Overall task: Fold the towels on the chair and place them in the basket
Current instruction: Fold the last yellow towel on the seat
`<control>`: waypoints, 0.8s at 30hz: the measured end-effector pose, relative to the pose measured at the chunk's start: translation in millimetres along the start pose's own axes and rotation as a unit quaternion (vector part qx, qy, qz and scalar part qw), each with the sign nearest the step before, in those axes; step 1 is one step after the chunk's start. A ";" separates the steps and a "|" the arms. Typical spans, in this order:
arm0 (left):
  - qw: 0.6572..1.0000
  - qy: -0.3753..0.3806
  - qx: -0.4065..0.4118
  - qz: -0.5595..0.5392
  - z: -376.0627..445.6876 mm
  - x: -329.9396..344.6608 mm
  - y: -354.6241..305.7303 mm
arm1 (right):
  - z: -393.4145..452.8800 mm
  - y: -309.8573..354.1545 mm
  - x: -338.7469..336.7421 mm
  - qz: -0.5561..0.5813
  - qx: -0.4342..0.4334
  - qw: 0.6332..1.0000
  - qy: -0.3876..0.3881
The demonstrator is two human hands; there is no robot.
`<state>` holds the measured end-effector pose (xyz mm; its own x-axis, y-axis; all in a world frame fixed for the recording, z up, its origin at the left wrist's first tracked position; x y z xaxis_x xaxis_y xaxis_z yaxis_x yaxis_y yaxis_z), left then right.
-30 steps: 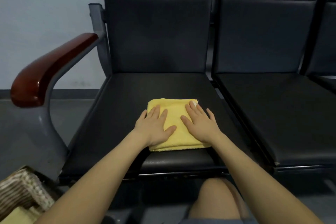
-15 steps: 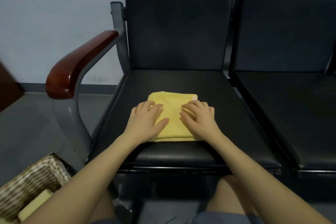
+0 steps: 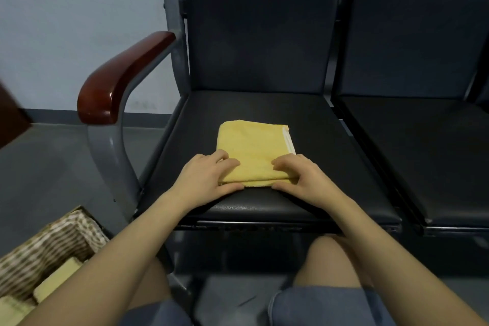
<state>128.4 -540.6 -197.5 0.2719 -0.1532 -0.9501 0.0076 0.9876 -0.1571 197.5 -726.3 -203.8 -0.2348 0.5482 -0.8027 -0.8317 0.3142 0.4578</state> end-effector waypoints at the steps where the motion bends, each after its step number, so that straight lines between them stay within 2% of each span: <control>1: 1.000 0.004 -0.008 -0.009 0.8 0.0 1.9 | -0.1 -1.3 -1.0 0.002 -0.008 1.000 -0.007; 4: 0.998 0.005 -0.027 -0.050 0.3 -1.7 8.2 | 0.7 -6.0 -3.3 0.018 -0.004 0.999 -0.043; 8: 0.996 -0.010 -0.030 -0.078 -1.8 -1.1 11.0 | 2.5 -8.5 -6.5 0.102 0.038 0.988 -0.107; 10: 0.991 -0.011 -0.074 -0.110 -0.5 -2.3 14.6 | 3.5 -7.9 -8.9 0.096 0.045 0.988 -0.112; 16: 0.974 -0.005 -0.146 -0.174 7.7 -10.1 20.4 | 1.7 -11.5 -10.2 -0.039 0.054 0.997 0.025; 19: 0.970 0.003 -0.148 -0.193 10.5 -15.1 17.3 | -0.1 -14.7 -20.2 0.023 0.057 0.997 -0.045; 22: 0.968 -0.010 -0.128 -0.215 12.0 -20.5 11.4 | -3.5 -16.6 -29.3 0.145 0.075 0.975 -0.149; 24: 0.956 0.012 -0.145 -0.255 13.3 -18.7 12.6 | -4.3 -13.5 -34.2 0.204 0.077 0.957 -0.192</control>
<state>136.2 -524.9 -178.1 0.2823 -0.6157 -0.7357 -0.1347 0.7338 -0.6658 214.6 -752.6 -184.1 -0.2974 0.8847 -0.3590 -0.6198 0.1071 0.7775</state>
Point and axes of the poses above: each hand's wrist, its own z-axis towards the middle knuckle, its own x-axis out of the palm, y = z × x, the point moved 7 cm from there along z, towards the middle knuckle, and after that the axes turned 15 degrees about -x, right-handed, at the moved point
